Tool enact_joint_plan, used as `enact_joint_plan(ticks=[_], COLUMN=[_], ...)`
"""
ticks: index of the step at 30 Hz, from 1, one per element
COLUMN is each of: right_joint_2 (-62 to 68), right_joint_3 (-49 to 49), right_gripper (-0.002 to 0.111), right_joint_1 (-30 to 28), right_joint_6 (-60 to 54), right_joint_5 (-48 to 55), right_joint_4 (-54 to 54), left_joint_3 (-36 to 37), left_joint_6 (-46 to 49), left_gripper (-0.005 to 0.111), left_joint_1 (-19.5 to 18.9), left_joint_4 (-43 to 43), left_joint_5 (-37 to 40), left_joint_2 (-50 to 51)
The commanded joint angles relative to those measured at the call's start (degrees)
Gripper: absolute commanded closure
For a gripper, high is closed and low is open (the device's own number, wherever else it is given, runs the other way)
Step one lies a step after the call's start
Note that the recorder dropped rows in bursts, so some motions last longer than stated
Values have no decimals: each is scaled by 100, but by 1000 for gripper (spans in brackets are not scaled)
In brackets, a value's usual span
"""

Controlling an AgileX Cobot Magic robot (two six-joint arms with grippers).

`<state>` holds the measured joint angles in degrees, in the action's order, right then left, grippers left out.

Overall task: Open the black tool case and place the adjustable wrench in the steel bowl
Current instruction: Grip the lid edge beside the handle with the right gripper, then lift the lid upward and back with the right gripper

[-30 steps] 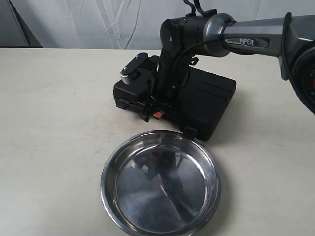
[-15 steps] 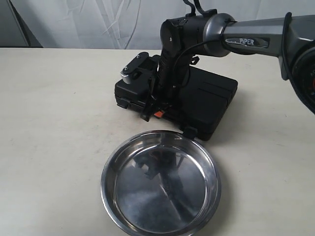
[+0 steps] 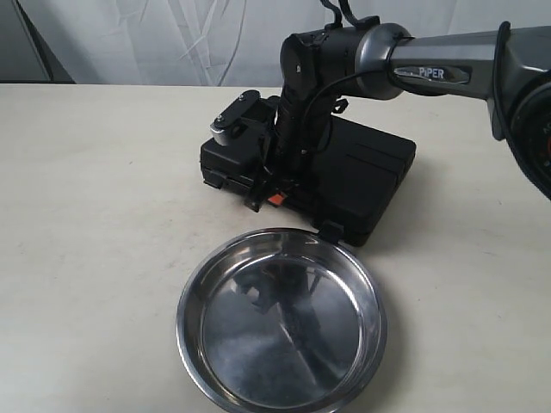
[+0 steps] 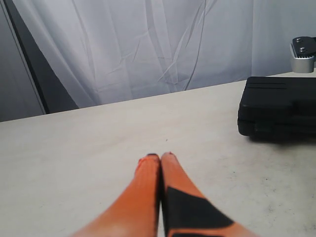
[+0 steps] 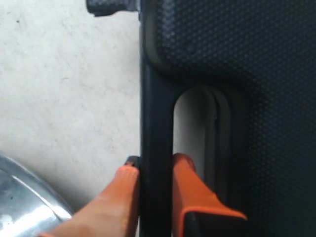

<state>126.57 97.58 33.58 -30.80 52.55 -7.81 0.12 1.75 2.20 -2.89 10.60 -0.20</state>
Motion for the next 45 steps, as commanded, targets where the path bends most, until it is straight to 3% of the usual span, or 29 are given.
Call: enact_joint_plan(ticks=[1,22,25,30,38,45], right_joint_2=[-92,-102,-102,-102,-102,35], right_joint_3=[30,30,30,30,30,30], right_gripper=[109,108,97,67,84,71], right_joint_1=[-33,-33,-33,-33,-33,-33], right_joint_6=[15,100,100,178,237,237], right_joint_5=[-175,-196,-196,-205,-126,21], right_joint_4=[67,2,2,17,67,-22], left_joint_3=[-12,-12,-12,-12,-12,-12], left_joint_6=[-3,-3,-3,-3,-3,-3], left_gripper=[106,106,106,106,106,106], left_joint_1=[24,24,24,24,24,24], left_joint_4=[18,18,18,18,18,18], left_joint_5=[-24,-24,-24,-24,-24,-36], left_joint_2=[20,20,20,20,20,20])
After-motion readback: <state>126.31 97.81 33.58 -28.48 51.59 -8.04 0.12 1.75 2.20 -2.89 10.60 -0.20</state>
